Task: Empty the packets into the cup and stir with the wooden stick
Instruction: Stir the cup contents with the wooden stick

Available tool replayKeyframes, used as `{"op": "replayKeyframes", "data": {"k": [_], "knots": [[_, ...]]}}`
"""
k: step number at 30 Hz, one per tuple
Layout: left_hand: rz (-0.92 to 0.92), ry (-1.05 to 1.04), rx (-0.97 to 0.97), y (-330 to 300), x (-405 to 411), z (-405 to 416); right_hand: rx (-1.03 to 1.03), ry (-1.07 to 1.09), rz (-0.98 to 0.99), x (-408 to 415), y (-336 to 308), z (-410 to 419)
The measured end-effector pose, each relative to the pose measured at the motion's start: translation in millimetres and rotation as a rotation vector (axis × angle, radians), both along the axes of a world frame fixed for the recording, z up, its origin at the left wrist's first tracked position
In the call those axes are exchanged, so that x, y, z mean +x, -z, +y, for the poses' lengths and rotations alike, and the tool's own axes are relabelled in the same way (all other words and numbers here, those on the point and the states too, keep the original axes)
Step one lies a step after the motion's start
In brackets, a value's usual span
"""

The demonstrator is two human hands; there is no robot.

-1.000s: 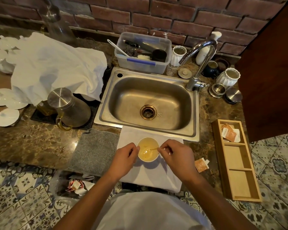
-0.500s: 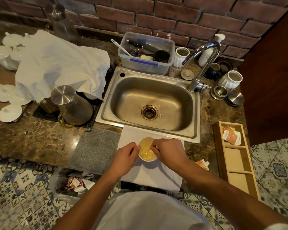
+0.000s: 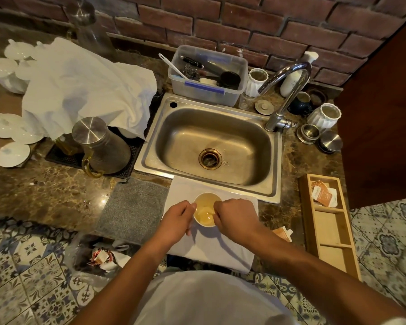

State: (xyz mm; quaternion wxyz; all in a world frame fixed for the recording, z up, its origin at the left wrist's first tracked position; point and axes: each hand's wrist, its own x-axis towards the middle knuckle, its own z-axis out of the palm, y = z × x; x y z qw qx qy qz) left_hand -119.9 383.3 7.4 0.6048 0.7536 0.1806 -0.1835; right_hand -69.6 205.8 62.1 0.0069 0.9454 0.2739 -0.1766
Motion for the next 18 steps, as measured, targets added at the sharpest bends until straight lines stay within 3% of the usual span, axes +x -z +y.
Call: {"op": "replayKeyframes", "data": {"k": [18], "knots": [[-0.025, -0.018, -0.050, -2, -2, -1, 0.024, 0.042, -0.050, 17, -6, 3]]}}
